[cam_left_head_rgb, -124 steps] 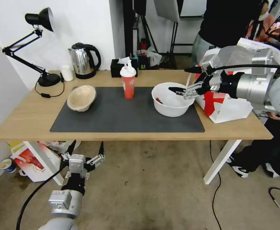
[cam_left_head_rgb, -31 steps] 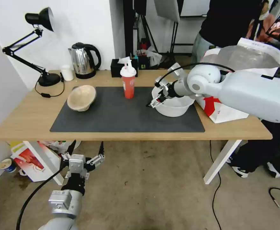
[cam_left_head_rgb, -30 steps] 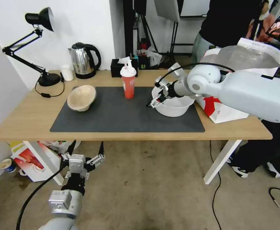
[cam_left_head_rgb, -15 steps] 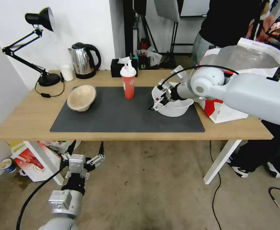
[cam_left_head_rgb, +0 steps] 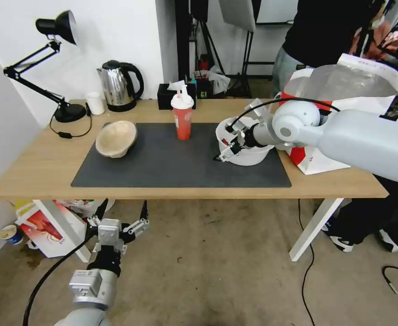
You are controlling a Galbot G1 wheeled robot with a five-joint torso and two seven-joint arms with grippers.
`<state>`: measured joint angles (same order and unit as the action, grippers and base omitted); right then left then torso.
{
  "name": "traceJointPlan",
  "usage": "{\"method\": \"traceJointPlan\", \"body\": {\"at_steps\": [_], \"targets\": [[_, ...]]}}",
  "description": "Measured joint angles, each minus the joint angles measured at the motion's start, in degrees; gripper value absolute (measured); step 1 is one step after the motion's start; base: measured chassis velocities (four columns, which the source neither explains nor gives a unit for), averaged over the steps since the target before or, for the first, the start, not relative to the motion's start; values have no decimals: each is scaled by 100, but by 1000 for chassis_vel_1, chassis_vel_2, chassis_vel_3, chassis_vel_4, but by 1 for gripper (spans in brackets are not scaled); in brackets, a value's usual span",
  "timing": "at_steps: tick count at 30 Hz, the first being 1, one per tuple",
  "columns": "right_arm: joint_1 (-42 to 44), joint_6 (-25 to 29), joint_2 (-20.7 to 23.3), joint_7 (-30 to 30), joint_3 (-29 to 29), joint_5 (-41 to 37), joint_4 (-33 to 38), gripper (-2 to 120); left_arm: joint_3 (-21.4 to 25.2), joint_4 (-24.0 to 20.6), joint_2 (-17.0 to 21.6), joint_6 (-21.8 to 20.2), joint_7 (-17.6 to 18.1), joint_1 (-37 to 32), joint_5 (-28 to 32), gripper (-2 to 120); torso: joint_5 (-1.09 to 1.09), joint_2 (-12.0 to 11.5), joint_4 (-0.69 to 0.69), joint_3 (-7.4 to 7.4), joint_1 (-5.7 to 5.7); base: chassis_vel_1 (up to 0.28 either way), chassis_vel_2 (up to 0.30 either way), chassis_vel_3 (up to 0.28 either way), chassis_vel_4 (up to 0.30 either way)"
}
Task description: Pick up the trash from the table and place it into the takeout bag.
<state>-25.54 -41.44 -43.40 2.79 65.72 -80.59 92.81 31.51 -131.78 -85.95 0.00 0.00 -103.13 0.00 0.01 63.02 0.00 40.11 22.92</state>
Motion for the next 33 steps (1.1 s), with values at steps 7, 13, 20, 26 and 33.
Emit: {"method": "traceJointPlan", "body": {"at_steps": [7,13,20,26,33], "targets": [[19,-1,-48,25,-8,11,-81,100,0,0,0,0,0,0,0,100,-1,0,0,0,0,0,0,0,0],[-5,-3,-69,61,4,11,-140,100,0,0,0,0,0,0,0,100,-1,0,0,0,0,0,0,0,0],[-5,-3,-77,78,6,1,-168,100,0,0,0,0,0,0,0,100,-1,0,0,0,0,0,0,0,0],[22,-3,-41,72,1,-24,-160,80,0,0,0,0,0,0,0,100,-1,0,0,0,0,0,0,0,0],[54,-3,-14,63,-4,-34,-128,55,0,0,0,0,0,0,0,100,-1,0,0,0,0,0,0,0,0]]}}
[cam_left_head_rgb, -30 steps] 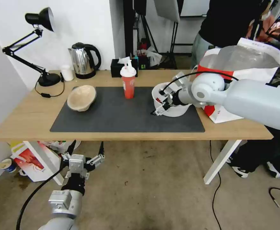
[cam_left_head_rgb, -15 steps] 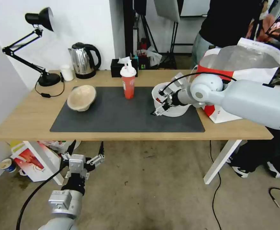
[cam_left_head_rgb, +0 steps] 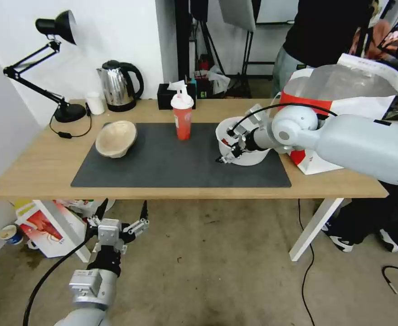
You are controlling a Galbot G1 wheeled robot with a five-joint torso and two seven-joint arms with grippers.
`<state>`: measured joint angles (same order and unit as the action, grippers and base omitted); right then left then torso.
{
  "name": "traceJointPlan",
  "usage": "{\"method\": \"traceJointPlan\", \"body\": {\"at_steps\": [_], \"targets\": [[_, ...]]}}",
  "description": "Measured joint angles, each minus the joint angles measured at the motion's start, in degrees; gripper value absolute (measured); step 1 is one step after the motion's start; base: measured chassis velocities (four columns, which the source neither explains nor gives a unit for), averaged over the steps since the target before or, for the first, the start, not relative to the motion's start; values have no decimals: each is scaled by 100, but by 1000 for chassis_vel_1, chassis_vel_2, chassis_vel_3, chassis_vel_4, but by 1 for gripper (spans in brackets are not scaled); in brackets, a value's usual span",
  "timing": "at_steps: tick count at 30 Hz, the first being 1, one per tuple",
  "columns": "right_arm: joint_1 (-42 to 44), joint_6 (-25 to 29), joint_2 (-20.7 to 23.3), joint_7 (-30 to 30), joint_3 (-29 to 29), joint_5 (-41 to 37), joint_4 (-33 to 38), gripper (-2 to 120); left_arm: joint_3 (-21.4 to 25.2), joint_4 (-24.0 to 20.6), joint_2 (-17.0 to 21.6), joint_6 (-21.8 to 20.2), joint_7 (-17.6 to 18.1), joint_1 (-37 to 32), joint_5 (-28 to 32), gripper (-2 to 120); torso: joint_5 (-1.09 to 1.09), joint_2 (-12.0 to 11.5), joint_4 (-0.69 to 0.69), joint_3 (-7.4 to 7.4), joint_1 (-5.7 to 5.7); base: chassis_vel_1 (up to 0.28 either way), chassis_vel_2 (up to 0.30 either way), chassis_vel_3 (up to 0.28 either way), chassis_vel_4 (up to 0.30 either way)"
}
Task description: Pick up the trash from the table and place it into the takeout bag.
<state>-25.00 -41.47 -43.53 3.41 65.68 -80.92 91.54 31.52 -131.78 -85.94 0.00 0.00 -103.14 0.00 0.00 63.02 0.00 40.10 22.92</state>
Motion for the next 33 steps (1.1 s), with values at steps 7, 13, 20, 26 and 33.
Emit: {"method": "traceJointPlan", "body": {"at_steps": [7,13,20,26,33], "targets": [[10,0,-7,-27,31,-28,-15,29,0,0,0,0,0,0,0,100,0,1,0,0,0,0,0,0,0],[79,0,-17,-58,37,-38,-25,7,0,0,0,0,0,0,0,100,0,1,0,0,0,0,0,0,0],[118,2,-35,-82,31,-37,-46,0,0,0,0,0,0,0,0,100,-1,2,1,0,-1,0,0,0,0],[121,2,-61,-86,21,-37,-72,0,0,0,0,0,0,0,0,100,0,2,0,0,0,0,0,0,0],[121,2,-75,-110,1,-40,-73,0,0,0,0,0,0,0,0,100,0,1,0,0,0,0,0,0,0]]}}
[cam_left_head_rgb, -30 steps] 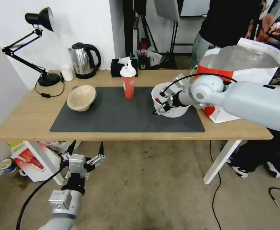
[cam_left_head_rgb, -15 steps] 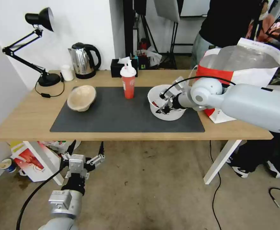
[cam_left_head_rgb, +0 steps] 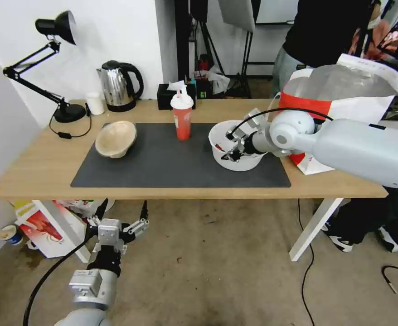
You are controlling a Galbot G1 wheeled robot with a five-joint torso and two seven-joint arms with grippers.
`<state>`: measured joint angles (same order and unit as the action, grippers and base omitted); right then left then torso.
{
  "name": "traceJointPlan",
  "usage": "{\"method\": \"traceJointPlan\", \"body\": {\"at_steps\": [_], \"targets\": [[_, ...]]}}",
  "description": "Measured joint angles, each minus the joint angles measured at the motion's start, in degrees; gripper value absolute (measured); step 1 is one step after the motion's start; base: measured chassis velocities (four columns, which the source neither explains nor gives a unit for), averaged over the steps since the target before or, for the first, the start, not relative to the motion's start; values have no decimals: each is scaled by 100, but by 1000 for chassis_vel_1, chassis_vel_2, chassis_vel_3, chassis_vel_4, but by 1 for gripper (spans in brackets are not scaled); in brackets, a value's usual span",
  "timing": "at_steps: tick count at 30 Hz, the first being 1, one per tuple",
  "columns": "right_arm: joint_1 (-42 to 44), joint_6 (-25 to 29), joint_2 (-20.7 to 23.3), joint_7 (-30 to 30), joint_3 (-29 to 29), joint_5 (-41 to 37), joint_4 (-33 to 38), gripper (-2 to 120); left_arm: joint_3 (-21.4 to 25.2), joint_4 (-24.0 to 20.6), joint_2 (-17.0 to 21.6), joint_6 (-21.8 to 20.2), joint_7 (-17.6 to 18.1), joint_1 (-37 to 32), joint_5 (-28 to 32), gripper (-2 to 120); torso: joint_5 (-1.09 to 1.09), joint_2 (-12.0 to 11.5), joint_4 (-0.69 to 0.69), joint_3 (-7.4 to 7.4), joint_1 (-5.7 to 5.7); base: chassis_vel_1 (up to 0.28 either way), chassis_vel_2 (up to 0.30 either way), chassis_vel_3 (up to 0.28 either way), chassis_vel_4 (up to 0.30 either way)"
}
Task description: Pick up the trash from the table and place it into the takeout bag.
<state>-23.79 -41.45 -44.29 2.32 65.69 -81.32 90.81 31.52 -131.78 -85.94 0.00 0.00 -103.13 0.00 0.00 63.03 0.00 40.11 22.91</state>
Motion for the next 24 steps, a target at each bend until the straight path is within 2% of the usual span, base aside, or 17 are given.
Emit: {"method": "traceJointPlan", "body": {"at_steps": [5,16,24], "targets": [[30,-2,1,-25,-77,-16,-5,0,0,0,0,0,0,0,0,100,0,-1,0,0,0,0,0,0,0],[197,2,8,-70,-981,-385,-119,0,0,0,0,0,0,0,0,100,0,-1,0,0,0,0,0,0,0],[119,4,63,-32,-1335,-454,-23,0,0,0,0,0,0,0,0,100,0,-1,1,0,0,0,0,0,0]]}}
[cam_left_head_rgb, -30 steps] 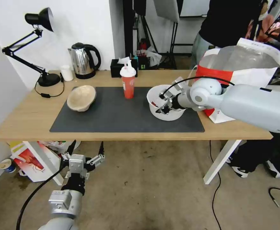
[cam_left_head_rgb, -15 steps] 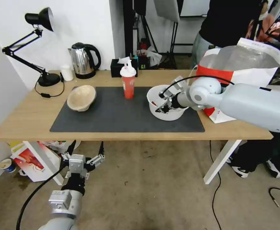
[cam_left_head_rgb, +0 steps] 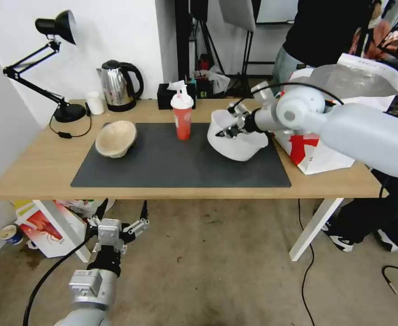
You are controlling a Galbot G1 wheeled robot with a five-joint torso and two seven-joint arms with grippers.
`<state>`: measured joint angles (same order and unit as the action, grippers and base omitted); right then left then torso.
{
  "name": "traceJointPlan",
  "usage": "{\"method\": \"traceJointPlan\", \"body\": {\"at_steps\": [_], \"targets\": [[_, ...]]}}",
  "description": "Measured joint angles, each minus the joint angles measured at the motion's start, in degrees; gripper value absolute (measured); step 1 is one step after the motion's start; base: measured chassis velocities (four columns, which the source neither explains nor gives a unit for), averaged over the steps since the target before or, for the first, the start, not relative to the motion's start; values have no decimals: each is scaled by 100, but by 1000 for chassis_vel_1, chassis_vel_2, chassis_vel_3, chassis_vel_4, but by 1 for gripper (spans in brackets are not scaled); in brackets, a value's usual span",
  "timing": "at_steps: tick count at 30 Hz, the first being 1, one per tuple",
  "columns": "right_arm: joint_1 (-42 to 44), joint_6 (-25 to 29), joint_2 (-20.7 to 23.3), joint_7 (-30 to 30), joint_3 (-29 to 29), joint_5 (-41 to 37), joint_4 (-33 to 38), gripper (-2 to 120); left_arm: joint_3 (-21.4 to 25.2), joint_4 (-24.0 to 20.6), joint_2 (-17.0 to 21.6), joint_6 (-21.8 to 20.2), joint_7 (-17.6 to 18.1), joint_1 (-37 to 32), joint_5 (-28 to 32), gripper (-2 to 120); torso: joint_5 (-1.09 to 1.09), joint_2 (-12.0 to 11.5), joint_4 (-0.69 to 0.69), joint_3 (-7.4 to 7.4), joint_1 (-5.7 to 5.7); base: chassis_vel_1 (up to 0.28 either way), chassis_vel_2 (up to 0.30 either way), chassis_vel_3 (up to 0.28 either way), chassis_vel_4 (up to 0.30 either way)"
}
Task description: Pick up the trash from the table and place it into the takeout bag.
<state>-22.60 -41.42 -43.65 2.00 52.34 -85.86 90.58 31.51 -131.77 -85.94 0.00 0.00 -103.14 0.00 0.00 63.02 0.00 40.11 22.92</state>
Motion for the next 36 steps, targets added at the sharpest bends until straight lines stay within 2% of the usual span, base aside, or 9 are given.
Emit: {"method": "traceJointPlan", "body": {"at_steps": [7,21,36], "targets": [[-186,4,-15,40,-172,-34,-54,0,0,0,0,0,0,0,0,100,-1,0,-1,0,0,0,0,0,0],[-680,8,-149,201,-1,64,-213,0,0,0,0,0,0,0,0,100,0,0,0,0,0,0,0,0,0],[-1493,12,-585,400,239,18,-479,0,0,0,0,0,0,0,0,100,0,1,0,0,0,0,0,0,0]]}}
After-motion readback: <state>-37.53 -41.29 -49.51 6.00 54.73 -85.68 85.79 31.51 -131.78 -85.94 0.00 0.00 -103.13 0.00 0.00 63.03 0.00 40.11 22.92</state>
